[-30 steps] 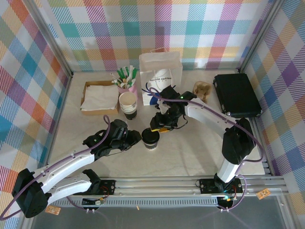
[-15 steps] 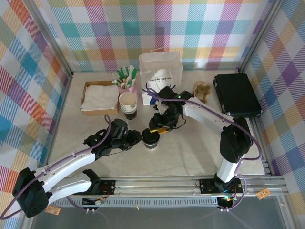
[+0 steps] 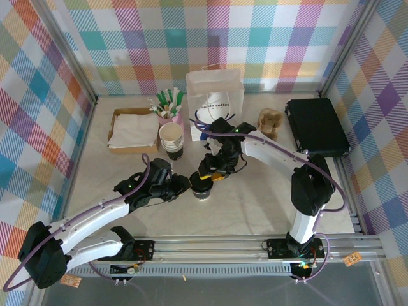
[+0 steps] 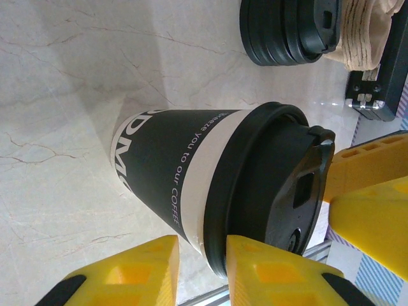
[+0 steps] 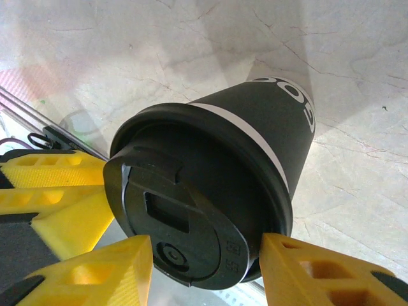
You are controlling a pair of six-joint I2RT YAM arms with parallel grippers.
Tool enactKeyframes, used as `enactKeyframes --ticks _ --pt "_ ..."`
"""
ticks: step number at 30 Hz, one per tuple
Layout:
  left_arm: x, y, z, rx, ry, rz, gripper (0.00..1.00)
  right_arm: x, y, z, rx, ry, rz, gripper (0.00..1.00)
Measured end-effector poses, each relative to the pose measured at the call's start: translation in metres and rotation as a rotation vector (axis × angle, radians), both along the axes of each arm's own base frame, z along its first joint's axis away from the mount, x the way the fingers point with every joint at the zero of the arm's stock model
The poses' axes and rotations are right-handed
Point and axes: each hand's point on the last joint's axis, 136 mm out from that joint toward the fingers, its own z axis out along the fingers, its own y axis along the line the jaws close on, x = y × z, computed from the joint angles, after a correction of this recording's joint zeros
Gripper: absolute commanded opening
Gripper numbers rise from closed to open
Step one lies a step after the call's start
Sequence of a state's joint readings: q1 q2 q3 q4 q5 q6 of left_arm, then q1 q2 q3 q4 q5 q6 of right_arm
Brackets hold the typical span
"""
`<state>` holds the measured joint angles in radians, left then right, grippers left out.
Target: Pack the takeout coffee
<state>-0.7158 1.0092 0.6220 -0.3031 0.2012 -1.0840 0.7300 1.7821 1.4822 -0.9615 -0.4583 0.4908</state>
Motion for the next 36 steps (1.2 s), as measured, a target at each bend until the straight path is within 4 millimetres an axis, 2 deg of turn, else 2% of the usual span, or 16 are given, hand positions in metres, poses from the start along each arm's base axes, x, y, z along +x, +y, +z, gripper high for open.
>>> enactKeyframes --ticks 36 --pt "0.0081 0.0066 0.0043 -0.023 -0.024 0.010 0.27 -0.0047 0.0039 -0.0026 -0.021 0.016 0.017 0.50"
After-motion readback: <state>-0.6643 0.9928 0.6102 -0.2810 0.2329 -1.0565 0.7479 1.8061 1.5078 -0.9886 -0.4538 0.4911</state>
